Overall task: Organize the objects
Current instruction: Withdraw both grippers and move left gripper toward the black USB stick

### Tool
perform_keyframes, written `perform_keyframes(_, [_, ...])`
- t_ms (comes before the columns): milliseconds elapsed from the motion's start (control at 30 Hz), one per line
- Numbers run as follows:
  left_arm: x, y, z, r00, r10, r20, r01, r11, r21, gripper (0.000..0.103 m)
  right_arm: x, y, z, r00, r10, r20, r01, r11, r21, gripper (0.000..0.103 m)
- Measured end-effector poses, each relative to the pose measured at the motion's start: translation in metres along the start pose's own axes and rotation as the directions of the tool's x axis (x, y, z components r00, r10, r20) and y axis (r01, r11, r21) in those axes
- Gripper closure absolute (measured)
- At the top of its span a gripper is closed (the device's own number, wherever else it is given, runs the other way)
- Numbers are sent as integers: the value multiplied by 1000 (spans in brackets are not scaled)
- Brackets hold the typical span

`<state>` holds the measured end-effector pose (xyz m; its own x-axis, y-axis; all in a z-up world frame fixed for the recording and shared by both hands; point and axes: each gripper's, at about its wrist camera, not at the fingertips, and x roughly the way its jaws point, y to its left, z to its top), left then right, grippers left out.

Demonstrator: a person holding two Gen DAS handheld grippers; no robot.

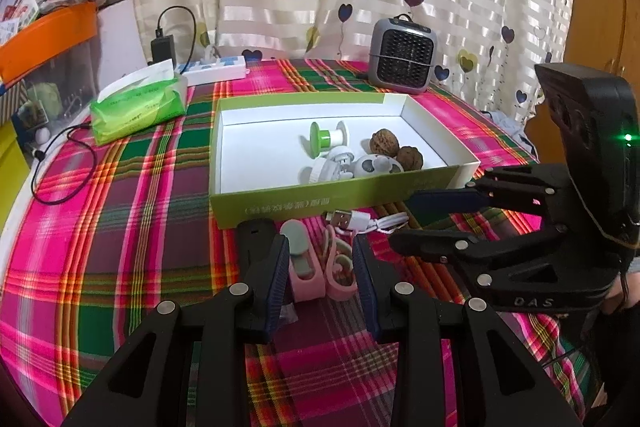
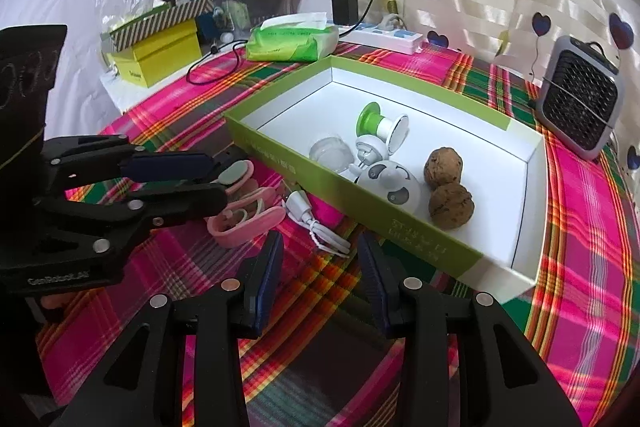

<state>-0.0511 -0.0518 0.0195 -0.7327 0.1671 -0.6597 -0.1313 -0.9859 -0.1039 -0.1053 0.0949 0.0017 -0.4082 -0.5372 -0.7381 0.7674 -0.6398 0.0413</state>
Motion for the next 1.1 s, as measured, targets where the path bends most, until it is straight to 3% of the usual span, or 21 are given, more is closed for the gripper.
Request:
perform_keyframes(367, [-2, -2, 0, 999, -42, 3, 42, 999, 13, 72, 15, 0, 7, 999, 17, -45, -19, 999, -46, 63])
perform_keyframes(567, [-5, 12, 2, 1000, -12, 20, 12, 999, -34, 72, 18, 4, 7, 998, 31, -55, -36, 996, -79, 63])
perform_keyframes(767, [-3, 18, 1, 1000, 23, 14, -23, 999, -46, 72, 16, 11, 5, 998, 36, -58, -42, 993, -112, 87])
perform_keyframes(1100, [4, 34, 0, 999, 47, -20, -49, 992, -114, 71, 14, 15, 2, 998, 24, -57, -31, 991, -128, 91])
